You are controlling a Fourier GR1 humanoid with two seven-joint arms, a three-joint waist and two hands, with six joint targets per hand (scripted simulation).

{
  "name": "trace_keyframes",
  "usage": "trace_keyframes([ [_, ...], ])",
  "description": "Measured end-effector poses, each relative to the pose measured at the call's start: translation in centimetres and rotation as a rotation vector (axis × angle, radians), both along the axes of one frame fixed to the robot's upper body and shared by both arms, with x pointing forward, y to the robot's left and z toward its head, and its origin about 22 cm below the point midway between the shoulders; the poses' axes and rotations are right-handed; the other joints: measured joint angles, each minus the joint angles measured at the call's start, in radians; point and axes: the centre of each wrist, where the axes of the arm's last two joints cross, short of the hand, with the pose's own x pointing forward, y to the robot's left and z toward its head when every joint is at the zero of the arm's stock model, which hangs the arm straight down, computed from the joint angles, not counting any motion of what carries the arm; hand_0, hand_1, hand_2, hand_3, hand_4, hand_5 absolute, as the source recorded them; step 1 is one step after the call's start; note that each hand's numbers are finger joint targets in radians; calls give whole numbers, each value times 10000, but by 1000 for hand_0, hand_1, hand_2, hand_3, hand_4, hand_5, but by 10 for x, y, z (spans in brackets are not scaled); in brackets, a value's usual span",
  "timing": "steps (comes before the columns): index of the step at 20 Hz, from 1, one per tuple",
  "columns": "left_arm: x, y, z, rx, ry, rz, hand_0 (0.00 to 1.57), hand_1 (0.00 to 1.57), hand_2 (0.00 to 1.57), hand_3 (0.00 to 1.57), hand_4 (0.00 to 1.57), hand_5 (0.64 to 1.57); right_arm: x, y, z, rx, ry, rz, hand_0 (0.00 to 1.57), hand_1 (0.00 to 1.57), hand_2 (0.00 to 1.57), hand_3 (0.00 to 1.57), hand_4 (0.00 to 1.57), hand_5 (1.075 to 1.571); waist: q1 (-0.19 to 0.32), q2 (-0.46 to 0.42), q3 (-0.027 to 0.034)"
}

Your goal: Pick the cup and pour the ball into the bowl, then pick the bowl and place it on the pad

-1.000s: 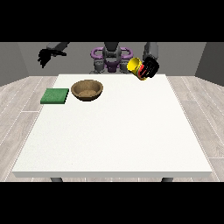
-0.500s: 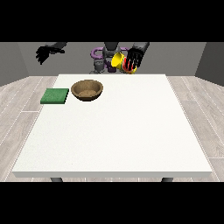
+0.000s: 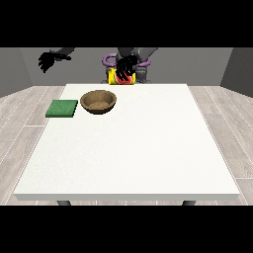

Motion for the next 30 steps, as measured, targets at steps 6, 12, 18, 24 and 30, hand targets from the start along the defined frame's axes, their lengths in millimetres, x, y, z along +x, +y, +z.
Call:
trace_keyframes([
  [6, -5, -25, -1, 3689, -625, -683, 1465, 1465, 1571, 1571, 1481, 1216, 6, 4, -1, 55, 31, 4, 0, 0, 0, 0, 0, 1571, 73, -38, -4],
  [12, -18, -45, -15, 5629, -736, -1101, 1445, 1445, 1571, 1571, 1527, 1134, 1, -3, -1, -31, 266, -37, 0, 0, 0, 0, 0, 1571, 195, -213, -15],
  [18, -12, -39, 3, 3691, -416, -825, 1306, 1306, 1571, 1571, 1571, 1069, -6, -9, -7, 147, 738, -341, 0, 0, 0, 0, 0, 1568, 605, -345, -45],
  [24, -7, -7, 11, -3222, 486, 906, 897, 897, 851, 476, 1264, 1437, -23, -19, -14, 294, 1022, -813, 0, 0, 0, 0, 251, 1567, 1174, -387, -125],
  [30, -22, 18, 0, -9976, 1226, 2007, 0, 0, 0, 0, 0, 1553, -4, 5, -11, 596, 543, -653, 0, 0, 0, 0, 282, 1567, 1240, 624, -236],
])
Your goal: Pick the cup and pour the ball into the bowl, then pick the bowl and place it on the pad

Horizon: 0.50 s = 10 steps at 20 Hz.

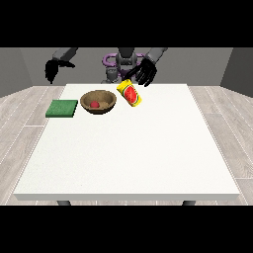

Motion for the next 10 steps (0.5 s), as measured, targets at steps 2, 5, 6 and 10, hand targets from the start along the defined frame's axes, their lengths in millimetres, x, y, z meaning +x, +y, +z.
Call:
trace_keyframes([
  [2, -7, 9, -2, -1771, 14, -78, 0, 0, 0, 0, 0, 1560, 7, 12, -1, 66, -131, 15, 0, 0, 0, 0, 297, 1571, 33, 276, 11],
  [5, -18, 19, -5, -3830, -126, -826, 0, 0, 0, 0, 0, 1565, 15, 35, -4, 46, -235, -246, 0, 0, 0, 0, 213, 1571, 316, 563, 61],
  [6, -22, 22, -6, -4407, -168, -1162, 0, 0, 0, 0, 0, 1566, 20, 42, -4, 81, -276, -382, 0, 0, 0, 0, 244, 1571, 471, 653, 82],
  [10, -36, 37, -19, -5784, -365, -2422, 0, 0, 0, 0, 0, 1563, 27, 72, -12, 248, -357, -974, 0, 0, 0, 0, 313, 1569, 1053, 1016, 152],
])
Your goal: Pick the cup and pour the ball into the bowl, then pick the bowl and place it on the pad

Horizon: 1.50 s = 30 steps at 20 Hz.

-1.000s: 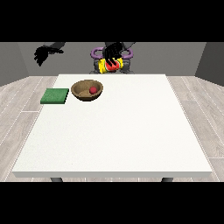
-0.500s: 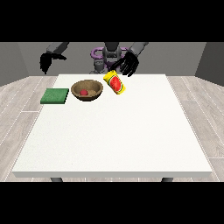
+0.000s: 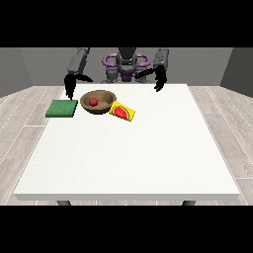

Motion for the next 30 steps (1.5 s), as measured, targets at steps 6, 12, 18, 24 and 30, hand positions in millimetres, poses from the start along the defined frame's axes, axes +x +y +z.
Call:
trace_keyframes([
  [6, -16, 31, -19, -868, -137, -673, 0, 0, 0, 0, 0, 1565, 8, 17, -13, 179, 161, -500, 0, 0, 0, 0, 257, 1567, 265, 87, 47],
  [12, -14, 58, -4, -978, -322, -850, 0, 0, 0, 0, 0, 1565, 13, 16, -30, 171, 354, -717, 0, 0, 0, 0, 194, 1561, 337, 170, 63],
  [18, -16, 75, 1, -967, -613, -920, 0, 0, 0, 0, 0, 1566, 20, 24, -42, 168, 337, -692, 0, 0, 0, 0, 142, 1564, 312, 410, 66],
  [24, -18, 78, 10, -942, -712, -977, 0, 0, 0, 0, 0, 1569, 21, 34, -54, 499, 602, -981, 785, 785, 391, 0, 437, 1533, 410, 399, -3],
  [30, -16, 66, 25, -992, -1254, -1513, 0, 0, 0, 0, 597, 1544, 4, 22, -62, -1391, 631, -2249, 1571, 1571, 1571, 1514, 936, 1549, 986, 619, -280],
])
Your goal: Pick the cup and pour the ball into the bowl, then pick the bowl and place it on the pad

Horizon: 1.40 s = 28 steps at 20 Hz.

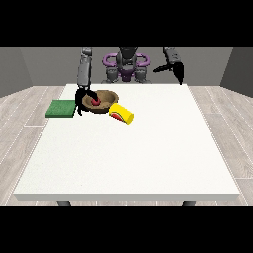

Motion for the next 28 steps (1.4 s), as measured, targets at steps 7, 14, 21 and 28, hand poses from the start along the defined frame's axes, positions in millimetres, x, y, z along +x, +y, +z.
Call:
trace_keyframes([
  [7, 1, 4, -4, -26, 321, -276, 0, 0, 0, 0, 955, 1423, -3, -16, 8, -2690, 1702, -1260, 1571, 1571, 1571, 1047, 862, 1567, 441, -393, 21],
  [14, -14, 47, -53, -306, 2032, 1066, 0, 0, 0, 0, 1003, 1407, 26, -5, 38, -3110, 4429, -900, 1571, 1571, 1571, 874, 798, 1564, -803, -1990, 256],
  [21, -23, 73, -69, -425, 2615, 2006, 0, 0, 0, 0, 1003, 1418, 51, -29, 91, -2885, 5123, -478, 1571, 1571, 1571, 728, 777, 1571, -1785, -2584, 321],
  [28, -16, 80, -53, -630, 1795, 1676, 0, 0, 0, 0, 1217, 1481, 48, -89, 127, -2915, 4452, -1067, 1571, 1571, 1571, 217, 878, 1570, -1485, -1526, 341],
])
